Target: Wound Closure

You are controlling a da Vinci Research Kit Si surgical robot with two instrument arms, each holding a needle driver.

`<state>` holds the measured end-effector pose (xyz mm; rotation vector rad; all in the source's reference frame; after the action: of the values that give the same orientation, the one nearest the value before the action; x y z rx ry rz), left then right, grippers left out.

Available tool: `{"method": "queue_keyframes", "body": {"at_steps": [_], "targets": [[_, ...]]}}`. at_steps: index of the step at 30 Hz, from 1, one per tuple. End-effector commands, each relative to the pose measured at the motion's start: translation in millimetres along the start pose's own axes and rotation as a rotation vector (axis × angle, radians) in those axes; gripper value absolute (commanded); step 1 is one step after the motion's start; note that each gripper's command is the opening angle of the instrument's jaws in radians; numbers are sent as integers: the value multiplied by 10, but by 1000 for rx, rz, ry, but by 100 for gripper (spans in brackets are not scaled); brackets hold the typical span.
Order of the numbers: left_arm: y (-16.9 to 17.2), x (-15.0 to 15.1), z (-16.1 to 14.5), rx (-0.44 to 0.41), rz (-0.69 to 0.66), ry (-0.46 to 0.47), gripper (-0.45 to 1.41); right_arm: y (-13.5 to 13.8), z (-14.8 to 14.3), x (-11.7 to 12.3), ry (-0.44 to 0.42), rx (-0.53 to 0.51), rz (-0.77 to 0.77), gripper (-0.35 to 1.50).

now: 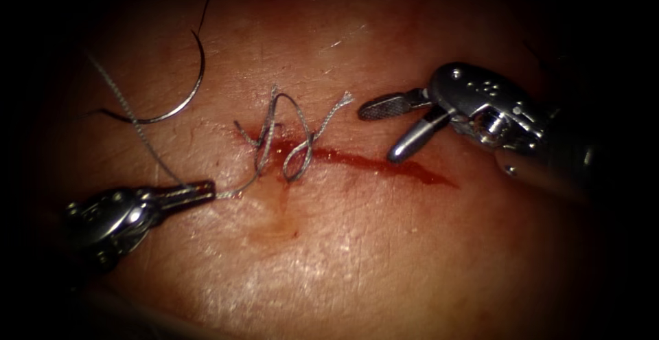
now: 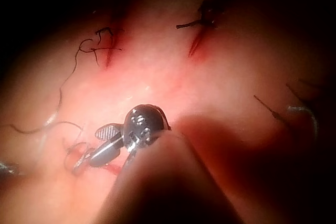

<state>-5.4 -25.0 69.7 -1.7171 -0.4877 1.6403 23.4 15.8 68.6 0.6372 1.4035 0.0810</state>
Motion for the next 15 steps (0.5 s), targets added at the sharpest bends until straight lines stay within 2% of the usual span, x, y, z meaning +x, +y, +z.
{"method": "queue_keyframes", "body": {"at_steps": [1, 5, 6, 10, 15], "targets": [[6, -11, -5, 1, -4, -4, -45, 11, 12, -3, -24, -21, -25, 120], [11, -11, -15, 0, -5, -3, -45, 22, 18, -3, -65, -105, -47, 120], [11, -5, -28, 11, -4, -1, -45, 30, 16, -10, -86, -177, -39, 120], [8, 7, -38, 25, 10, -3, -45, 31, 12, -21, -81, -244, -24, 120], [5, 12, -41, 32, 18, -4, -45, 33, 23, -36, -52, -251, -19, 120]]}}
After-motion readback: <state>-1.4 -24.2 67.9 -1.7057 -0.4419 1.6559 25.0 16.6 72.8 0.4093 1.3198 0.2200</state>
